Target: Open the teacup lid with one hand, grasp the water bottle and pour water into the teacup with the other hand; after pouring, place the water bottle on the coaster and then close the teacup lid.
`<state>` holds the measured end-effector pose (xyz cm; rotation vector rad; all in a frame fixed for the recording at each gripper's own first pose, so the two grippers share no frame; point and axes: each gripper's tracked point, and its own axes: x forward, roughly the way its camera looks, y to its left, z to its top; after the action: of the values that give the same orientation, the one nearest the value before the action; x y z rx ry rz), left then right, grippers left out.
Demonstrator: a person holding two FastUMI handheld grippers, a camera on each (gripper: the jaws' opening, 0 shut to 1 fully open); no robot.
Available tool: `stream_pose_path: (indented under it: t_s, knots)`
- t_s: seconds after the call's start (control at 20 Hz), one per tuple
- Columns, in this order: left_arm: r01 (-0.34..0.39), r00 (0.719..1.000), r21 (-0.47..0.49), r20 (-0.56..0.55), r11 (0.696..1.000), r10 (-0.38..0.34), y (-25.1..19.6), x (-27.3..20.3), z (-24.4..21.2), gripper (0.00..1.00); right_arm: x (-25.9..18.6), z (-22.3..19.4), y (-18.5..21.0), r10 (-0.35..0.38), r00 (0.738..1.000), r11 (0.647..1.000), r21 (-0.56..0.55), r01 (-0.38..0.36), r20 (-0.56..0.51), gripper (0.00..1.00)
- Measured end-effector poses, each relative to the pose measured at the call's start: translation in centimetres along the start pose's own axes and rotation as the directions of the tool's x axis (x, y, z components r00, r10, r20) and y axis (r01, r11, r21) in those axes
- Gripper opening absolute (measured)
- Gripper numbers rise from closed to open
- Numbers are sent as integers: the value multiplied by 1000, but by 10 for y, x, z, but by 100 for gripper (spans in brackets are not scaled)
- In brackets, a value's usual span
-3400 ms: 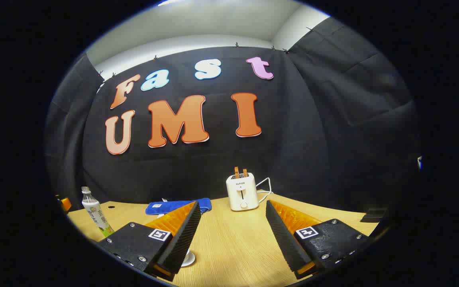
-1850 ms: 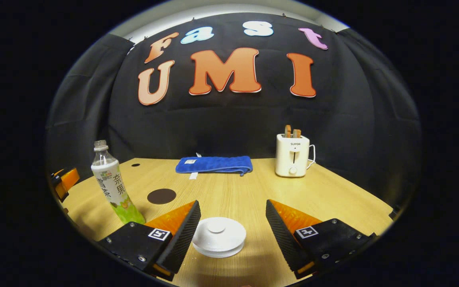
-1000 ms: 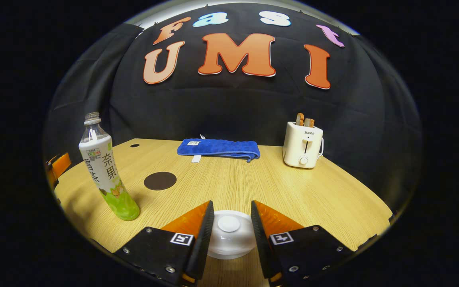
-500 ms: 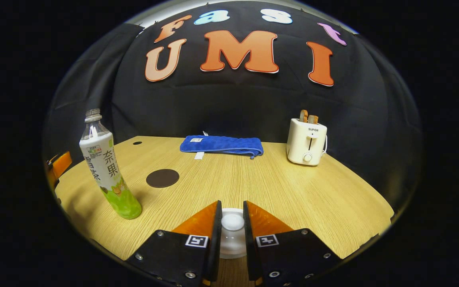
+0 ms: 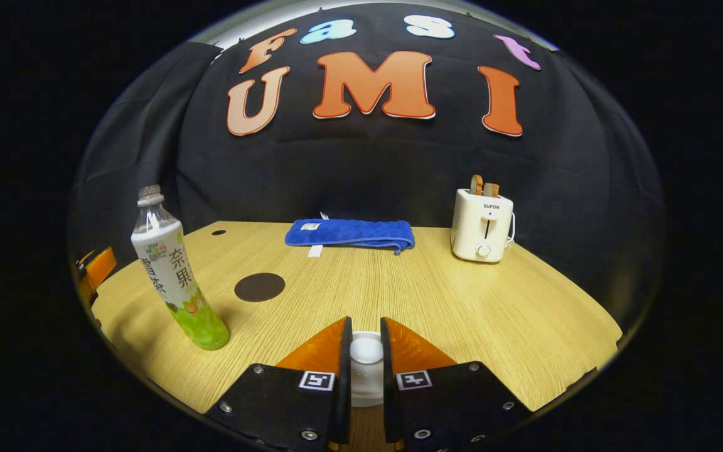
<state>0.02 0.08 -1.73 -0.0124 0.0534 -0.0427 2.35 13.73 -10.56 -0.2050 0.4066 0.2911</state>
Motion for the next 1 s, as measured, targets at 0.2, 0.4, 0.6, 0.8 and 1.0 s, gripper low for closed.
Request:
stream_pose_path:
  t_s: [0.2,0.4,0.6,0.8,1.0]
  knots:
    - [30,999,5,-16,1000,-30,-15,-7,-2,99,-14,10,-14,-20,1000,1000,10,20,21,22]
    - [66,998,6,-19,998,-66,-34,-16,0,99,-26,6,-40,-65,998,998,20,64,24,22]
    - [137,990,8,-37,991,-136,-67,-24,-4,99,-37,-6,-70,-119,993,992,41,119,4,21]
    - [220,974,3,-57,975,-220,-104,-28,-9,99,-46,-10,-97,-166,986,984,72,165,5,22]
    - [270,959,-6,-88,963,-270,-133,-26,-23,99,-50,-15,-112,-190,982,978,92,189,0,22]
